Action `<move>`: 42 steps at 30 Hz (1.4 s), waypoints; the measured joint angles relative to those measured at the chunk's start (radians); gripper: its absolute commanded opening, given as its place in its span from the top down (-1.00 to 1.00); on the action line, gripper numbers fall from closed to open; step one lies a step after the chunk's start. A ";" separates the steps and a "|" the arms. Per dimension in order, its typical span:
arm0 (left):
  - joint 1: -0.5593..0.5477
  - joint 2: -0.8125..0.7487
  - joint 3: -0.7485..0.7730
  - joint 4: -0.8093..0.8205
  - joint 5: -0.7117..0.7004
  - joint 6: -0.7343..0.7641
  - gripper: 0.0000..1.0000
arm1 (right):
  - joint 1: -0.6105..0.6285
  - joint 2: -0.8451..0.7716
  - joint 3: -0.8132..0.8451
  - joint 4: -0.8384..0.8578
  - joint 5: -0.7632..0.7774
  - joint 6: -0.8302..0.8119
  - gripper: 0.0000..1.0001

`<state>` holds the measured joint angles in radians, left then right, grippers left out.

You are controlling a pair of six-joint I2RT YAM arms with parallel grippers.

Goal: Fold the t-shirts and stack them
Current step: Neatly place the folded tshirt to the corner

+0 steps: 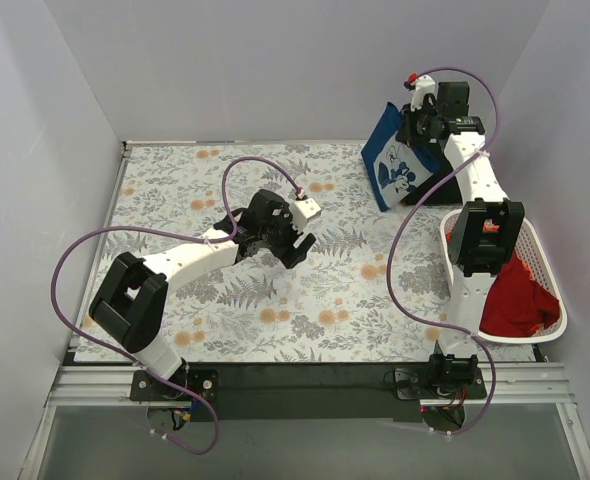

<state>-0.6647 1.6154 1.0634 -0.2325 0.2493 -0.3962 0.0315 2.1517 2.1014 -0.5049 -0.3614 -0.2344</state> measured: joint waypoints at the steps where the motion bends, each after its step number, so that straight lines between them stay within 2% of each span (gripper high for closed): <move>1: 0.000 0.000 0.000 0.000 0.000 0.000 -0.47 | -0.006 0.000 0.005 -0.005 0.000 -0.003 0.97; 30: 0.000 0.037 0.000 -0.006 0.000 0.014 -0.47 | -0.137 0.018 0.107 -0.070 -0.095 -0.016 0.97; 42: 0.000 0.082 0.050 -0.039 0.002 0.027 -0.48 | -0.203 0.119 0.142 -0.076 -0.114 -0.124 0.97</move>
<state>-0.6647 1.6974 1.1133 -0.2718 0.2516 -0.3695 -0.1719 2.2707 2.2433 -0.5808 -0.4759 -0.3580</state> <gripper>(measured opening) 0.738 0.064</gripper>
